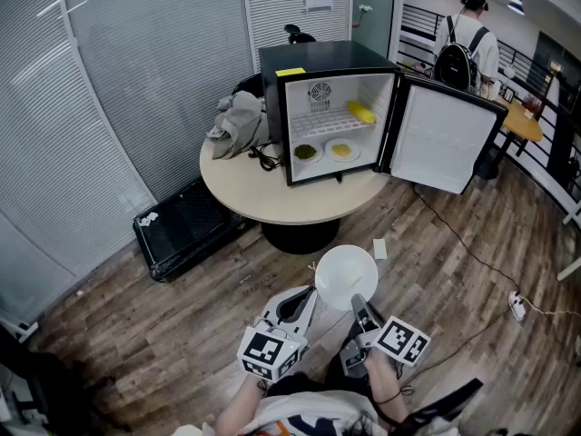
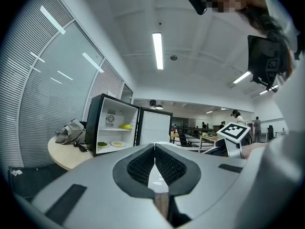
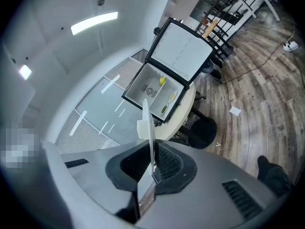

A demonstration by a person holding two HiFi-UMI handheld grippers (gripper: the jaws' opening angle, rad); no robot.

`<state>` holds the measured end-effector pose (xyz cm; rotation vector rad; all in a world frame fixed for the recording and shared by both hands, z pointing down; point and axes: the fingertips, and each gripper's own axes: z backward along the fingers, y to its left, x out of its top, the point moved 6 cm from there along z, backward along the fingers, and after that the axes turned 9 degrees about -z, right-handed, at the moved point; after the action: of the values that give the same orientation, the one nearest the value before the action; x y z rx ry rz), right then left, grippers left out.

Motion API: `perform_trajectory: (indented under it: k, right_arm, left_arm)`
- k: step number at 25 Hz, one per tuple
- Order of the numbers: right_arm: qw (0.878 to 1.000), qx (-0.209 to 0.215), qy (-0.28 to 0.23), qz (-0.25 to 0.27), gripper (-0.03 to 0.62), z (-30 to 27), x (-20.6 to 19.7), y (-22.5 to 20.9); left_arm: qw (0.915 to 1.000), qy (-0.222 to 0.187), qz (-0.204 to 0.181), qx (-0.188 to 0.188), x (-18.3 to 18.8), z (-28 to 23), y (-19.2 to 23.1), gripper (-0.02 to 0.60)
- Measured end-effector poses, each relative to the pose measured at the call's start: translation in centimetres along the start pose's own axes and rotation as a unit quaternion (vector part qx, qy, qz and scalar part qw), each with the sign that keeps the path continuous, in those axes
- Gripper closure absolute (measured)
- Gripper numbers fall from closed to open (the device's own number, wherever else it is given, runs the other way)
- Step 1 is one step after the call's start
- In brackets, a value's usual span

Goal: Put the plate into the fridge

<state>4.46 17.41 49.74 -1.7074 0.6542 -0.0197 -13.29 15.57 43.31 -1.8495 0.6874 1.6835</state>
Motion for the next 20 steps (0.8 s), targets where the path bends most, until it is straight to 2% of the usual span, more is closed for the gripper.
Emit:
perform_trajectory:
  k: [5,20]
  right_arm:
    - [0.997,-0.032,-0.001,0.064,0.565,-0.5,0.2,-0.3]
    - [0.998,-0.03,-0.004,0.051,0.565,-2.1,3.0,-1.0]
  left_arm:
    - [1.0,0.004,0.002,-0.001,-0.3,-0.6,0.2,0.569]
    - [0.9996,0.021,0.017,-0.009,-1.0,-4.5,0.5,0.569]
